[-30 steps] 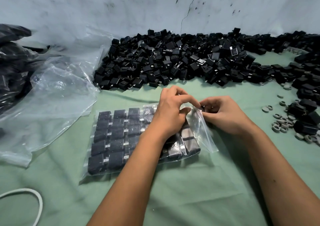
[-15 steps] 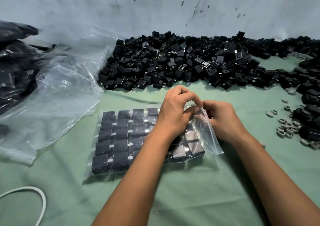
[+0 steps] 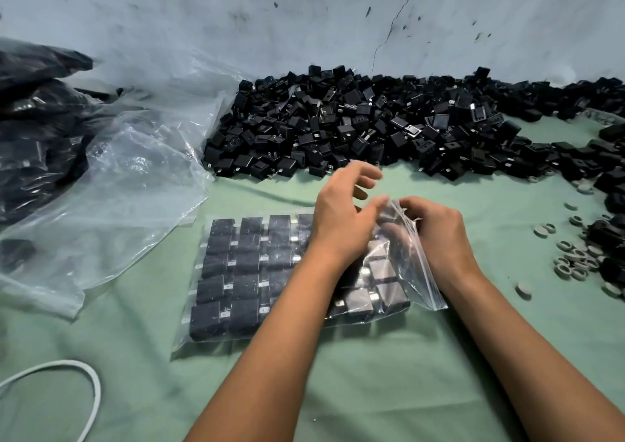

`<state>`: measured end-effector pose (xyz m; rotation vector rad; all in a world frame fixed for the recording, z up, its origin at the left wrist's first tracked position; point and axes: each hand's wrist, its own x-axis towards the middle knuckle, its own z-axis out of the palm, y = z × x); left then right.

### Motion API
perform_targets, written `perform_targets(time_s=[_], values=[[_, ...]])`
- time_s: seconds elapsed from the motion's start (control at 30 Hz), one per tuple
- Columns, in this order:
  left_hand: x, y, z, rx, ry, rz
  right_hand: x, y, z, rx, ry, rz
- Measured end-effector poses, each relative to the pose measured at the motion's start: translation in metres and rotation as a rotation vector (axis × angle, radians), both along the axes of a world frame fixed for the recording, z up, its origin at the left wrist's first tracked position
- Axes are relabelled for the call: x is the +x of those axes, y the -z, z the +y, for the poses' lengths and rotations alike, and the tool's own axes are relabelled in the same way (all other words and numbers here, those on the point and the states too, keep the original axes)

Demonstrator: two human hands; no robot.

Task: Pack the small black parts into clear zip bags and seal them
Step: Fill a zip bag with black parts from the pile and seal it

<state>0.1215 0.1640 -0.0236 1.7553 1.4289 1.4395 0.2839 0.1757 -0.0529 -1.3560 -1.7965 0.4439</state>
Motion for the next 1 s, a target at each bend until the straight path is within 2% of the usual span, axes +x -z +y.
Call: perform_targets(time_s=[0.17,0.23,0.3,0.47,0.57,1.0], values=[[-0.009,-0.001,0.005,-0.12,-0.3,-0.367,-0.002,0.003,0.0,0.048,0.04,-0.047],[-0.01,-0.001,0.005,-0.156,-0.328,-0.412,-0.001,0.004,0.004,0.046,0.116,-0.075],[-0.009,-0.001,0.004,-0.152,-0.328,-0.335,-0.001,0.004,0.005,0.019,0.128,-0.043],[-0.003,0.005,0.002,-0.197,-0.209,0.149,-0.002,0.001,0.005,-0.024,0.107,-0.029],[-0.001,0.007,0.001,-0.194,-0.194,0.315,-0.002,0.0,0.006,-0.055,0.094,-0.047],[-0.005,0.008,0.001,-0.209,-0.087,0.25,-0.004,-0.003,0.003,-0.091,0.074,-0.032]])
